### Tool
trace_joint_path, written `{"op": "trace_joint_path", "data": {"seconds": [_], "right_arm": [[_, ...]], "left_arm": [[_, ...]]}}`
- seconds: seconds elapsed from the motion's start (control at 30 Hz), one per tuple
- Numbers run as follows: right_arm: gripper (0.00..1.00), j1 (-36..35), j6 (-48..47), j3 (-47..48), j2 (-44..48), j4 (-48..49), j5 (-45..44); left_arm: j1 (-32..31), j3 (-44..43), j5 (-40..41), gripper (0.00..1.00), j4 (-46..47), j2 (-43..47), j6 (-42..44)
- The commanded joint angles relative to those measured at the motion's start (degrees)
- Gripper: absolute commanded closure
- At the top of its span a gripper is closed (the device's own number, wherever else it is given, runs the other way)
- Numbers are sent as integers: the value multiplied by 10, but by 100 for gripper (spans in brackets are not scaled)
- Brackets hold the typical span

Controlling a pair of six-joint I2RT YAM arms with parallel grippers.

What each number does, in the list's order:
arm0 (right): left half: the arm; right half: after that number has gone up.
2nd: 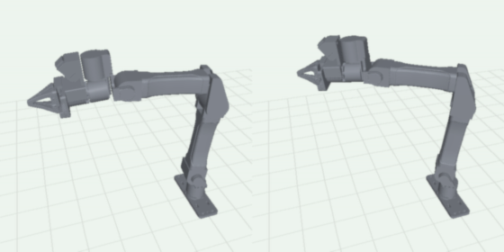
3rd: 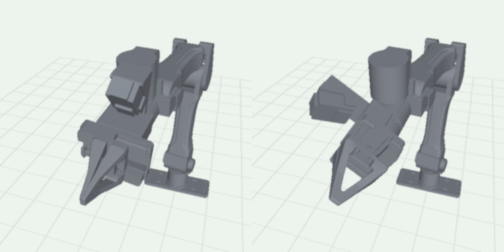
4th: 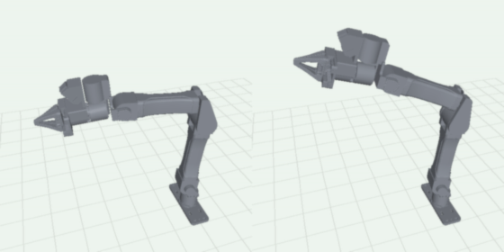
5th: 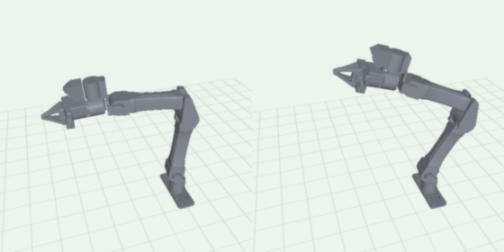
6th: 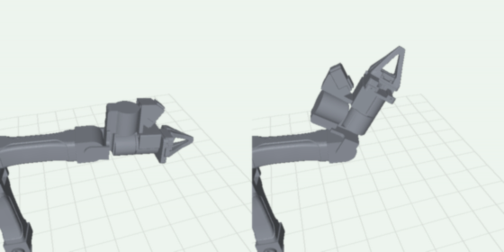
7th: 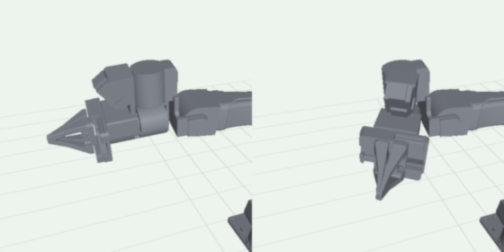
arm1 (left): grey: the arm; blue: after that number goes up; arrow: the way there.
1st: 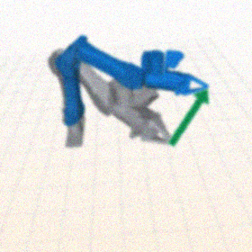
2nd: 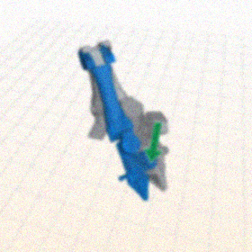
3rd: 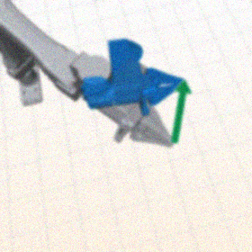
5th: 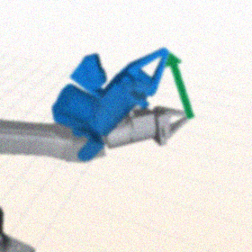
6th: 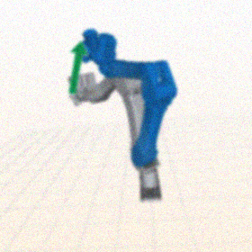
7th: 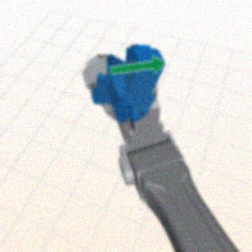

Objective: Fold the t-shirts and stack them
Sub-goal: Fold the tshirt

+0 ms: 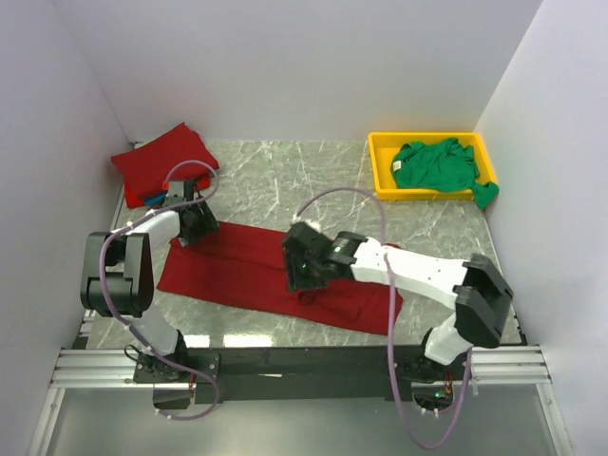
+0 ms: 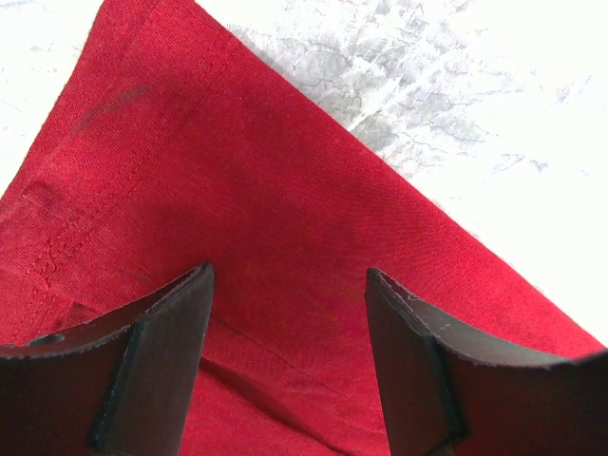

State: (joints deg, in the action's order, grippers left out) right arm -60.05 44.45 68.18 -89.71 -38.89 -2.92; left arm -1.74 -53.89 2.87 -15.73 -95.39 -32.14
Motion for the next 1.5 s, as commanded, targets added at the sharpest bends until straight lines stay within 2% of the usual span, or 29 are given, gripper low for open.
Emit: {"op": "trace_joint_path", "data": {"seconds": [0.0, 0.23, 0.47, 0.67, 1.03, 1.47], "right_arm": [[45, 45, -1, -17, 32, 25, -35], [44, 129, -34, -62, 10, 106, 6], [44, 135, -41, -89, -47, 141, 41], [45, 130, -23, -149, -32, 165, 65], [46, 105, -21, -155, -6, 140, 95], [46, 71, -12, -95, -12, 22, 105]], "left_arm": [[1, 1, -1, 29, -13, 6, 7], [1, -2, -2, 29, -16, 3, 9], [1, -1, 0, 29, -16, 3, 10], [1, -1, 8, 29, -16, 0, 14], [1, -5, 11, 29, -16, -9, 14], [1, -1, 12, 30, -13, -10, 14]]}}
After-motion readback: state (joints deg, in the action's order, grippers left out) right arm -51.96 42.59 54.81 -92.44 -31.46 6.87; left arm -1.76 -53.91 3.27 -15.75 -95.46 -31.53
